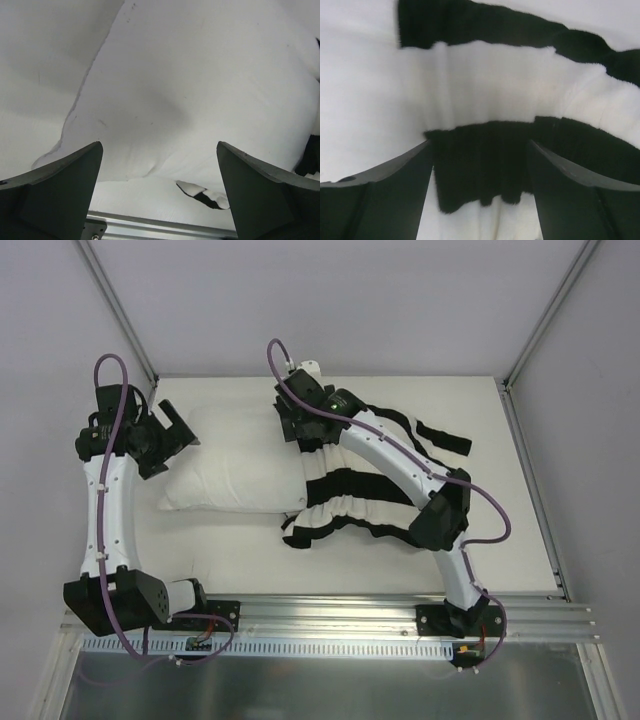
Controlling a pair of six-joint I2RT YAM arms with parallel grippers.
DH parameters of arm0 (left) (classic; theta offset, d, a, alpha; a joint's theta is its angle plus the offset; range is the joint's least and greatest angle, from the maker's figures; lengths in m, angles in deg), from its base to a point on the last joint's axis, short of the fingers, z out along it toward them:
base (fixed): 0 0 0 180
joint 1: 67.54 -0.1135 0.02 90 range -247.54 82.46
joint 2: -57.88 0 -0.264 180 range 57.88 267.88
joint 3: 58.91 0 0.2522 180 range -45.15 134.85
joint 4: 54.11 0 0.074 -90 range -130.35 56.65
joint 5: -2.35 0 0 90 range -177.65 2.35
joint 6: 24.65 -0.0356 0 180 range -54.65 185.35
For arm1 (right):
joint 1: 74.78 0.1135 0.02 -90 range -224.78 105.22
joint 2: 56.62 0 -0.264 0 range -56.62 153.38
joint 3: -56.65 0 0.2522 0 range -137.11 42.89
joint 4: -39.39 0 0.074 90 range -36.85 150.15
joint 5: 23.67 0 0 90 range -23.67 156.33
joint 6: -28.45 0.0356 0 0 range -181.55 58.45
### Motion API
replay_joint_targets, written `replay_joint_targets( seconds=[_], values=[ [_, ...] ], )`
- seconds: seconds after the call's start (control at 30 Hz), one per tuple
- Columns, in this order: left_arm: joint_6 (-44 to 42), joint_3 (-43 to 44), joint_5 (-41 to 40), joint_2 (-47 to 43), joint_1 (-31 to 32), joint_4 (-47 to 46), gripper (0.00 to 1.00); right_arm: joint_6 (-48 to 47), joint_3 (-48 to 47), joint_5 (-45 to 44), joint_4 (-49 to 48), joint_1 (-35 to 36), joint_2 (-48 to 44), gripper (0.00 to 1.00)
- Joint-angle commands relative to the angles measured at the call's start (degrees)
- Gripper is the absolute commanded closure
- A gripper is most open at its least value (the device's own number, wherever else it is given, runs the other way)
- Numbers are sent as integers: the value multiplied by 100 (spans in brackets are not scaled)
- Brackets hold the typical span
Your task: Remove the pillowcase from the pillow
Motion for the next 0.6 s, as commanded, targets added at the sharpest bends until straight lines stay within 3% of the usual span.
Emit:
replay_joint_targets(
  seconds=[0.0, 0.1, 0.17, 0.2, 0.23, 0.3, 0.4, 0.57],
  values=[
    [-165, -449, 410, -66, -23, 1, 1, 308, 435, 71, 179, -176, -90, 24],
    [-113, -1169, 911, -285, 108, -219, 1, 422, 1339, -123, -100, -202, -607, 41],
    [-78, -1627, 1123, -452, 397, -289, 1, 440, 2288, -106, -329, -211, -1176, 68],
    [-8, -1855, 1237, -644, 660, -289, 1, 440, 2944, -71, -557, -220, -1572, 88],
    [28, -1961, 1299, -768, 662, -289, 1, 440, 2951, -36, -663, -220, -1576, 96],
    [159, -2067, 1405, -1111, 1057, -272, 1, 362, 3949, 183, -1041, -203, -2189, 99],
    [213, -1841, 1327, -1437, 1119, -71, 1, 186, 5136, 553, -1533, -132, -3048, 99],
    [248, -523, 1133, -1166, 1102, 176, 1, -78, 6157, 965, -1798, 114, -4185, 99]
  ],
)
